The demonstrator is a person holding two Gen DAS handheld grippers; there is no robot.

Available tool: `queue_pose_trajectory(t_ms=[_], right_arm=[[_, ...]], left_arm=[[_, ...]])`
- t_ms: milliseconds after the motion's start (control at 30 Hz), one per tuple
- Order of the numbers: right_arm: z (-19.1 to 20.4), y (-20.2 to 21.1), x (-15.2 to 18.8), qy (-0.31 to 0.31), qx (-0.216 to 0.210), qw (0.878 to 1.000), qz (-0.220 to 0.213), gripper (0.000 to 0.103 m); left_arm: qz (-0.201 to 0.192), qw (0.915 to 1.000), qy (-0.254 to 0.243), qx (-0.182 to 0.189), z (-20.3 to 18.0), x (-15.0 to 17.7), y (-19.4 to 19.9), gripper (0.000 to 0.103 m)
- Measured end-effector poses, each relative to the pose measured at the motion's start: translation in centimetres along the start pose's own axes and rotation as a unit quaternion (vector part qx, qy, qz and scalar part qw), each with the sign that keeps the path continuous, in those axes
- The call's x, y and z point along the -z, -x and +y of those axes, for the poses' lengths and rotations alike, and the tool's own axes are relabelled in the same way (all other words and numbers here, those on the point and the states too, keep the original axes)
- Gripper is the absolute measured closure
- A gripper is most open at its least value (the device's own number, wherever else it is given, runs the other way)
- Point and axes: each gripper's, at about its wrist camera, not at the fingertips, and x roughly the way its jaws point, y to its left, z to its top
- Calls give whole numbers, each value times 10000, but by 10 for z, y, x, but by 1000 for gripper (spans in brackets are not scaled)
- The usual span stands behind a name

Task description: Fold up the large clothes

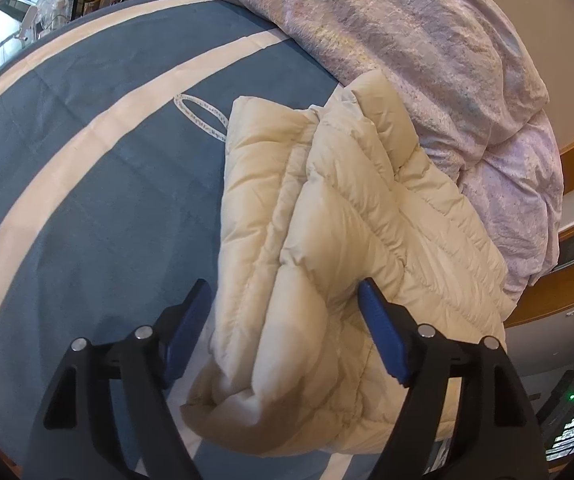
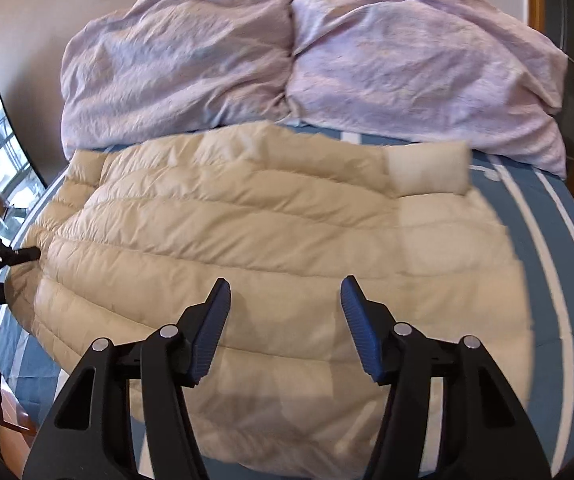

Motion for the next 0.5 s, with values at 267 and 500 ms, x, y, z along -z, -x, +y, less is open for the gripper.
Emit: queue_pose_trajectory(t_ms=[267, 500], right_arm=[[5, -19, 7, -92, 88, 9999, 110, 44], [12, -32, 14, 8, 243, 9996, 127, 43]], left_arm=[[28, 9998, 133, 131, -3, -3, -10, 27], [-32, 9993, 216, 289, -4, -5, -16, 43]])
